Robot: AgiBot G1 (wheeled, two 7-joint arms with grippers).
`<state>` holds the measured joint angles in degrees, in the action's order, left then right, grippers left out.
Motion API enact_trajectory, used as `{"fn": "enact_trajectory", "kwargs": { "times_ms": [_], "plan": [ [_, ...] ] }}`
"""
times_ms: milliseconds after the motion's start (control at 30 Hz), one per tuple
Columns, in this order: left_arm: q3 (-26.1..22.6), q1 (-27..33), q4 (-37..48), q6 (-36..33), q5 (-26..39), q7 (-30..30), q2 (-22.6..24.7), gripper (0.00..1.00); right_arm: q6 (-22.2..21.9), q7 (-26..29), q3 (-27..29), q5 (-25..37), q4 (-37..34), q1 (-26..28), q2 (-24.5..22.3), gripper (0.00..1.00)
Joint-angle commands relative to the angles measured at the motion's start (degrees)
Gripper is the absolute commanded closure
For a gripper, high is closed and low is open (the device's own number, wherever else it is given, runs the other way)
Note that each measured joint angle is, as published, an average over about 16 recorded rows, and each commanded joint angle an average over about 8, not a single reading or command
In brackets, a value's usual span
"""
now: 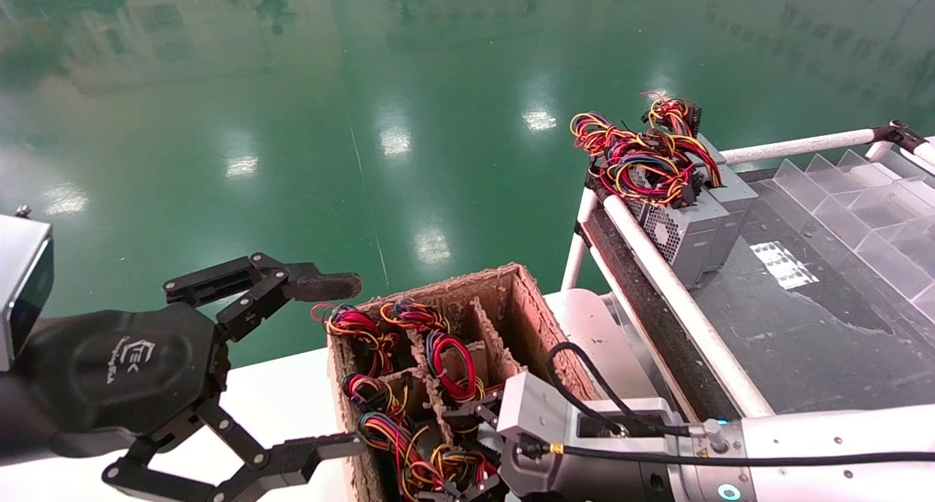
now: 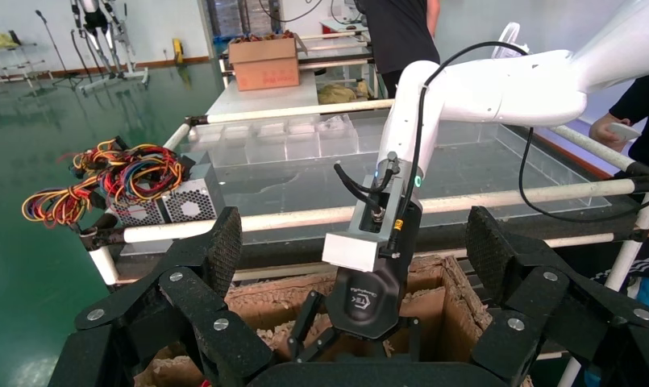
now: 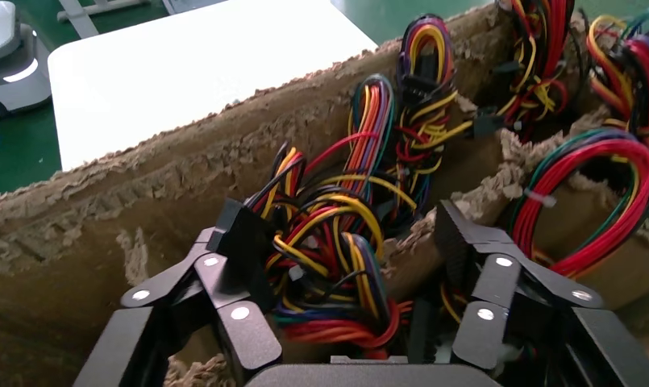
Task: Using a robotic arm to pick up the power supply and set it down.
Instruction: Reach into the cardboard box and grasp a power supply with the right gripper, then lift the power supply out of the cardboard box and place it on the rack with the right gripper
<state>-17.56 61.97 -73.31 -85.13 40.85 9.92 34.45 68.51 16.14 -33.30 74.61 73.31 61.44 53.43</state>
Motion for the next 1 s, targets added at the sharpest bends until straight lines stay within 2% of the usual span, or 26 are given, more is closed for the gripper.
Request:
{"fn": "enact_trajectory", "kwargs": {
  "times_ms": [33, 1000],
  "plan": [
    [-0.01, 0.00, 0.00, 0.00, 0.00, 0.00, 0.00, 0.00, -0.15, 0.24, 0.04, 0.05, 0.26, -0.22, -0.27, 1.00],
    [-0.08, 0.02, 0.00, 0.03, -0.05, -0.04, -0.03, 0.00, 0.64, -1.18, 2.62, -5.22, -0.85, -1.94, -1.65, 1.00]
  ]
}}
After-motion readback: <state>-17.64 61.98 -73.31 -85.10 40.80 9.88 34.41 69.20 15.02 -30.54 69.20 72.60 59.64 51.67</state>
